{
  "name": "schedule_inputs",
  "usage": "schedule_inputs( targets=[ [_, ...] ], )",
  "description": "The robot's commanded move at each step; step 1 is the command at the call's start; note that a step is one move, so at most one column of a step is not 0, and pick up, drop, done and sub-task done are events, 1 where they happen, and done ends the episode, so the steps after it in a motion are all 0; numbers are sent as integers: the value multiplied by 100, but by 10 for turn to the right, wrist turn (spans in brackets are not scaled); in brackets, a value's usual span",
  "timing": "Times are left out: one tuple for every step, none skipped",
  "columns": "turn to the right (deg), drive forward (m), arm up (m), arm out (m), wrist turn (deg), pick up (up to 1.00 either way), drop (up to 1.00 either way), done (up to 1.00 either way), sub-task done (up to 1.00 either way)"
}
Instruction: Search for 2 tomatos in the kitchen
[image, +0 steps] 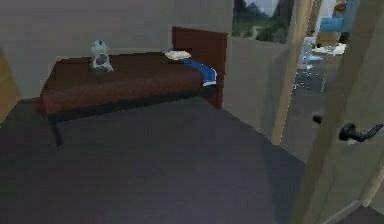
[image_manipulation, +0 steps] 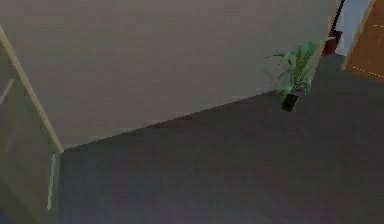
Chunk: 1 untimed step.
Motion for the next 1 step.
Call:
schedule_inputs(
  targets=[
    [0, 95, 0, 0, 0, 0, 0, 0, 0]
  ],
)
